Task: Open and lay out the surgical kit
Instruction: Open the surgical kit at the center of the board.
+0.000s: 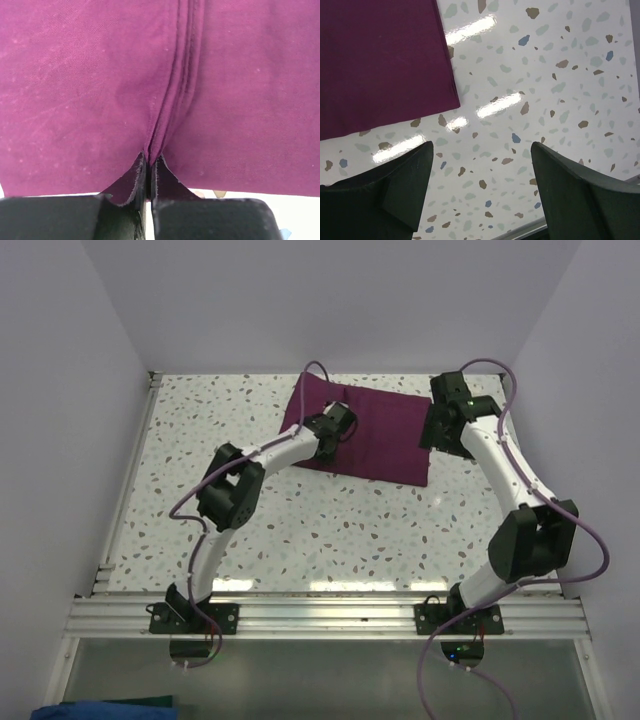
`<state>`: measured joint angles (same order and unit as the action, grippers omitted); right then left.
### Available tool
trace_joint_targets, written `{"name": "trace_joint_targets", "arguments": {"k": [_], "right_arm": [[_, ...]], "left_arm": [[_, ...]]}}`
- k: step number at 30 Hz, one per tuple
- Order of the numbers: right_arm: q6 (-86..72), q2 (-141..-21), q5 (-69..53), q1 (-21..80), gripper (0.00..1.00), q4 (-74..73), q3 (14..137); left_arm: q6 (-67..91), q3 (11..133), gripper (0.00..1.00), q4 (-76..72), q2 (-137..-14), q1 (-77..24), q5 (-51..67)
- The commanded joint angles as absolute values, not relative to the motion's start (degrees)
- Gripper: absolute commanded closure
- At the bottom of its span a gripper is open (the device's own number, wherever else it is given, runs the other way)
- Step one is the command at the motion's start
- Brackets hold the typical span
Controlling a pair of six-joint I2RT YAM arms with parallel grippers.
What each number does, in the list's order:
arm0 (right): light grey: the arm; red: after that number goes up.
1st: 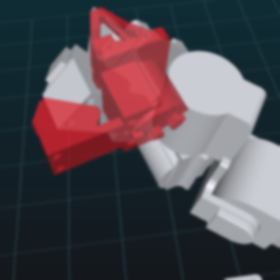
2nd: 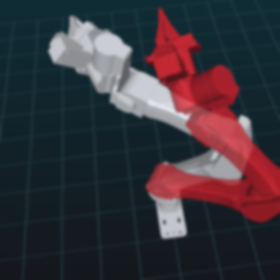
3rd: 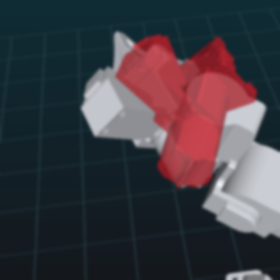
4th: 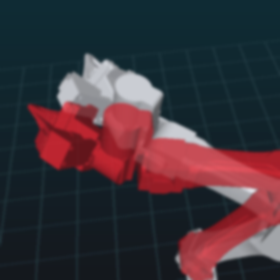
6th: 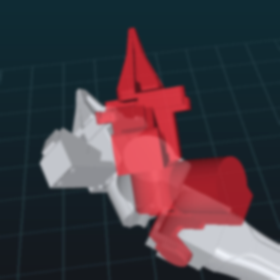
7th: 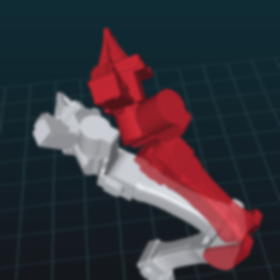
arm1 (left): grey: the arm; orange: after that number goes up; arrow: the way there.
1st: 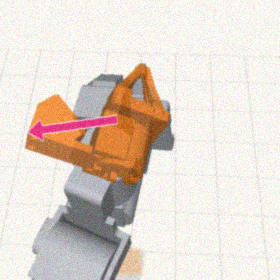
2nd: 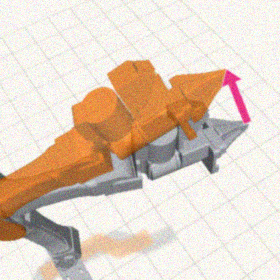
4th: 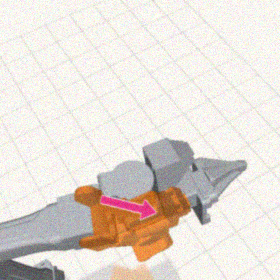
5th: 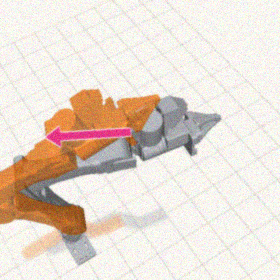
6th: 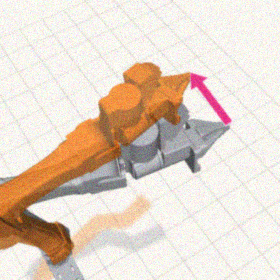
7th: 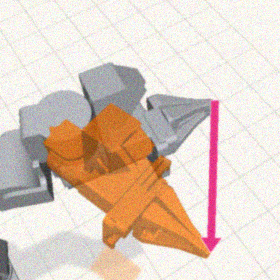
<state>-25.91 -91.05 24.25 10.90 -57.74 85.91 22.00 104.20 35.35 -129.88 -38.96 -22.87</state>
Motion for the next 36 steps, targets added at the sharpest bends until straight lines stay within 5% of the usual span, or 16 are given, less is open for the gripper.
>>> {"name": "trace_joint_targets", "arguments": {"k": [1, 11, 14, 17, 18, 19, 36], "right_arm": [[-26.02, -91.93, 23.64, 10.9, 0.18, -58.8, 88.06], [-23.82, -100.27, 21.19, 10.9, 0.17, -58.97, 98.6], [-23.64, -105.37, 18.38, 10.81, 0.17, -59.15, 105.01], [-23.99, -111.08, 15.74, 10.81, 0.17, -59.5, 111.69], [-24.26, -112.83, 15.21, 10.9, 0.17, -59.68, 114.93], [-24.34, -115.72, 14.34, 10.81, 0.17, -59.76, 116.53], [-25.31, -140.79, 12.47, 3.52, 0.23, -56.43, 138.51]], "left_arm": [[22.06, 105.12, 1.0, 34.02, -126.14, -35.87, -19.18], [30.49, 101.18, 1.0, 30.59, -110.84, -15.16, -11.7], [31.72, 95.04, 0.92, 29.62, -107.76, -7.86, -9.68], [33.21, 90.02, 0.36, 29.44, -106.61, -2.31, -4.76], [33.22, 89.3, 0.08, 30.75, -107.39, -1.42, -3.35], [33.22, 88.77, 0.01, 31.81, -108.01, -0.88, -2.03], [28.83, 68.3, 0.05, 28.48, -94.58, -0.61, 2.89]]}}
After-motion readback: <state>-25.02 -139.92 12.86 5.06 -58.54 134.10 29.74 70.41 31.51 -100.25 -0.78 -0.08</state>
